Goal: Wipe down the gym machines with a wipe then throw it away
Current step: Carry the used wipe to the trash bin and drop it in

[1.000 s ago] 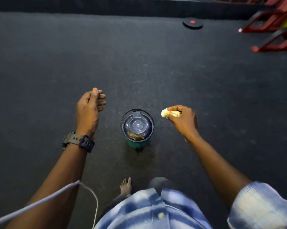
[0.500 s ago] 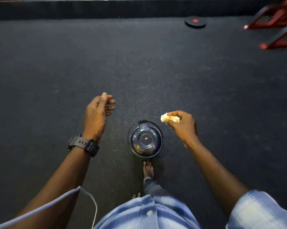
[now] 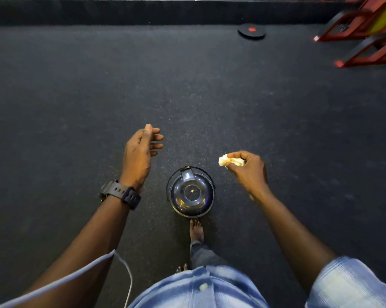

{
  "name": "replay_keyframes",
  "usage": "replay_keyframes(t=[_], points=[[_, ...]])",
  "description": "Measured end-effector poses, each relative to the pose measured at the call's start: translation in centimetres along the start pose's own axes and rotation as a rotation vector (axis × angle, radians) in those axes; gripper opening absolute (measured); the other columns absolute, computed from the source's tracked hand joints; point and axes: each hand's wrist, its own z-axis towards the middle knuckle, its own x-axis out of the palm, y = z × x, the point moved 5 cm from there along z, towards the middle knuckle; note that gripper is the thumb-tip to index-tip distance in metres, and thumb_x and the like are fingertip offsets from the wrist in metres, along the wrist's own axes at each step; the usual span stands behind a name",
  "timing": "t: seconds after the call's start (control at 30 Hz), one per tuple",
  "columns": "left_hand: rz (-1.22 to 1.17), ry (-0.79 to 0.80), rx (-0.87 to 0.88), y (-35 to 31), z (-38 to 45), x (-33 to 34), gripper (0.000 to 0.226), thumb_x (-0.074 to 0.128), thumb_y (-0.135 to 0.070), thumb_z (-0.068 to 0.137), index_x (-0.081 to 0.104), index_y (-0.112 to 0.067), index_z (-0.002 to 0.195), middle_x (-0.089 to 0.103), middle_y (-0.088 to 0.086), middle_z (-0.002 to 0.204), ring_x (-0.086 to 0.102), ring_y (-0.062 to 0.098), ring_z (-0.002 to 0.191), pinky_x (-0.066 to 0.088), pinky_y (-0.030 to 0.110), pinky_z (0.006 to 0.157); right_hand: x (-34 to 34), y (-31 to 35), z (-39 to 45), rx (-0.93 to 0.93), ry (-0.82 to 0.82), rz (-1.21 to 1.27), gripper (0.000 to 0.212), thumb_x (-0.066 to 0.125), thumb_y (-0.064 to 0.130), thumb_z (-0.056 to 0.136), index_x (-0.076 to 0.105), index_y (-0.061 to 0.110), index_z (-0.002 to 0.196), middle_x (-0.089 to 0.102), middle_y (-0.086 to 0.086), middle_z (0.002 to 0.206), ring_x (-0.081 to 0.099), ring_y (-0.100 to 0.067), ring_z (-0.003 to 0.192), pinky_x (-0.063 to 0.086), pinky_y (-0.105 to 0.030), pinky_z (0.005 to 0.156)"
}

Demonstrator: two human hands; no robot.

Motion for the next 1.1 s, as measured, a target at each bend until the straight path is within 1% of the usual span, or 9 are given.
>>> replay_keyframes(t=[0.23,0.37,0.5,0.67,0.73,0.83,0.93,1.03,1.1], points=[[-0.014,0.019,0.003,-0.1,0.4,0.6,0.038,0.038,-0.048,0.102,0.066,-0.023,0.102,0.07,0.005,0.106,0.066,0.02,0.092,0.051,0.04,0.086,-0.1,-0.1,0.4,-0.008,-0.011,-0.007,0.018,0.078,0.02,0.076,0.074,0.03,0.091,0.072,0.009,0.089,0.068,-0.012,0.081,0.056,-0.033,0.069],[-0.027,0.013,-0.014,0.2,0.5,0.8,0.042,0.04,-0.055,0.096,0.066,-0.023,0.102,0.071,0.005,0.106,0.067,0.02,0.092,0.05,0.039,0.084,0.0,-0.2,0.3,-0.009,-0.034,-0.016,0.018,0.078,0.02,0.075,0.075,0.028,0.091,0.072,0.011,0.087,0.068,-0.009,0.079,0.055,-0.03,0.069],[-0.016,0.026,-0.011,0.6,0.5,1.2,0.038,0.039,-0.048,0.102,0.066,-0.022,0.102,0.07,0.009,0.108,0.066,0.021,0.092,0.051,0.041,0.086,0.6,-1.1,0.3,0.029,-0.01,-0.013,0.018,0.078,0.02,0.075,0.075,0.027,0.091,0.072,0.01,0.086,0.067,-0.009,0.078,0.053,-0.028,0.065],[0.008,0.071,-0.037,1.6,0.5,2.5,0.044,0.039,-0.057,0.092,0.066,-0.024,0.101,0.07,0.009,0.109,0.065,0.022,0.093,0.05,0.039,0.085,1.7,-3.6,-0.2,0.107,0.024,-0.027,0.018,0.079,0.021,0.075,0.075,0.024,0.092,0.072,0.009,0.085,0.066,-0.007,0.077,0.047,-0.022,0.061],[0.022,0.083,-0.041,2.3,0.4,3.0,0.041,0.038,-0.055,0.096,0.066,-0.024,0.102,0.07,0.006,0.108,0.066,0.022,0.096,0.051,0.039,0.086,2.1,-5.4,-0.4,0.154,0.035,-0.022,0.017,0.079,0.019,0.075,0.075,0.023,0.091,0.073,0.008,0.086,0.067,-0.009,0.078,0.05,-0.024,0.063],[0.048,0.105,-0.059,3.9,0.4,4.4,0.038,0.037,-0.05,0.101,0.065,-0.024,0.103,0.069,0.004,0.107,0.066,0.021,0.097,0.052,0.037,0.085,3.0,-8.6,-0.6,0.258,0.052,-0.015,0.016,0.079,0.019,0.071,0.074,0.023,0.086,0.073,0.007,0.082,0.069,-0.014,0.079,0.059,-0.036,0.072],[0.078,0.135,-0.104,6.3,0.0,6.3,0.037,0.037,-0.047,0.103,0.065,-0.022,0.106,0.068,0.001,0.105,0.065,0.016,0.095,0.05,0.035,0.084,4.8,-11.6,-1.0,0.327,0.095,0.002,0.019,0.078,0.021,0.065,0.074,0.022,0.083,0.074,0.007,0.08,0.07,-0.014,0.078,0.06,-0.042,0.077],[0.092,0.144,-0.16,9.7,-0.1,8.2,0.043,0.039,-0.059,0.094,0.066,-0.027,0.102,0.07,-0.001,0.103,0.067,0.017,0.097,0.052,0.043,0.091,7.6,-16.1,-0.7,0.394,0.137,0.043,0.026,0.074,0.029,0.054,0.075,0.024,0.08,0.074,0.005,0.078,0.071,-0.017,0.078,0.059,-0.047,0.075],[0.088,0.138,-0.194,12.7,0.1,9.0,0.044,0.039,-0.058,0.092,0.067,-0.026,0.099,0.071,0.002,0.102,0.068,0.019,0.097,0.052,0.046,0.093,10.0,-20.3,0.1,0.451,0.134,0.07,0.035,0.071,0.037,0.046,0.075,0.028,0.079,0.074,0.005,0.077,0.071,-0.018,0.078,0.059,-0.048,0.074]])
